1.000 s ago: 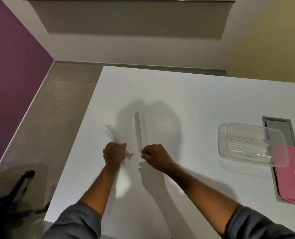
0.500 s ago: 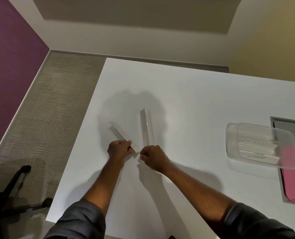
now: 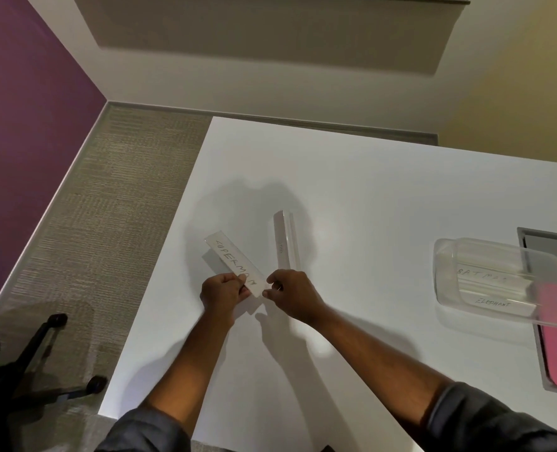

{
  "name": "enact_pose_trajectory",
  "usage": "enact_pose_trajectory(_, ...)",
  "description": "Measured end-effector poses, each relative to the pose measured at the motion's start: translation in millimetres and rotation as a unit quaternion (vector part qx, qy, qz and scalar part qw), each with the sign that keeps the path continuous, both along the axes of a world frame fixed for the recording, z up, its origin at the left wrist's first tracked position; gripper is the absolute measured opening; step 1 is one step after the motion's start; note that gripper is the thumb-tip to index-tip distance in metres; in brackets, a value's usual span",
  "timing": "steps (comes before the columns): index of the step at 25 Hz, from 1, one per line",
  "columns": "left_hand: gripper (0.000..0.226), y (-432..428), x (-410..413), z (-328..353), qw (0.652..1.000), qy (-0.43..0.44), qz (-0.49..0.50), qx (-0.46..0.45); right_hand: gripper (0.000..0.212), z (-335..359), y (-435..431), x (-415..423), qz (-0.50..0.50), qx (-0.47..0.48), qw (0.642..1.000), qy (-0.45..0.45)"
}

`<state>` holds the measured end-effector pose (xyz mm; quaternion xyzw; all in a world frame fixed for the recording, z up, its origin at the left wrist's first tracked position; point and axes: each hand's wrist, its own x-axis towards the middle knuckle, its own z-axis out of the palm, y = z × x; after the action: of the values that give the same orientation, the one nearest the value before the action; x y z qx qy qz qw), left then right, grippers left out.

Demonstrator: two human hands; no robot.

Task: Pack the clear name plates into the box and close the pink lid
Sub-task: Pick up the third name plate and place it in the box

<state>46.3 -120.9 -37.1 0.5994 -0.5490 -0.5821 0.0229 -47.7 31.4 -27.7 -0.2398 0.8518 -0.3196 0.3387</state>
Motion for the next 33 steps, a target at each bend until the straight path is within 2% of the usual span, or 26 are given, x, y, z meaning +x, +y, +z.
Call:
enact_pose_trajectory(5,0.021,8.6,8.0,18.1,0.999,0.031,0.025,0.030,0.063,6.0,-4.3,2.8,-0.006,-0.017,1.000,0.005)
enact_pose_trajectory(10,0.023,29.0,6.1,36.3,0.992,0.094,0.025,0.080,0.079,16.0,1.5,-5.3,0.013,-0.013,0.999,-0.040)
enact_pose_trajectory(16,0.020,47.5,4.3,49.9,0.977,0.140,-0.002,0.158,0.069,27.1,39.0,-17.4,-0.012,-0.025,0.999,-0.038)
enact_pose_trajectory(24,0.025,35.0,-15.4,72.5,0.973,0.186,-0.008,0.136,0.068,46.3,122.1,-44.5,-0.020,-0.014,1.000,-0.016)
enact_pose_trajectory(27,0.034,40.4,-24.9,82.6,0.973,0.188,-0.060,0.116,0.069,54.2,158.1,-55.5,-0.027,-0.004,1.000,-0.014)
enact_pose_trajectory(29,0.043,47.0,-31.7,87.9,0.972,0.167,-0.146,0.082,0.069,59.0,181.6,-63.4,-0.028,0.003,1.000,-0.011)
enact_pose_trajectory(33,0.068,64.6,-47.7,95.1,0.925,0.110,-0.364,-0.004,0.066,70.1,231.2,-78.1,-0.023,0.003,1.000,-0.019)
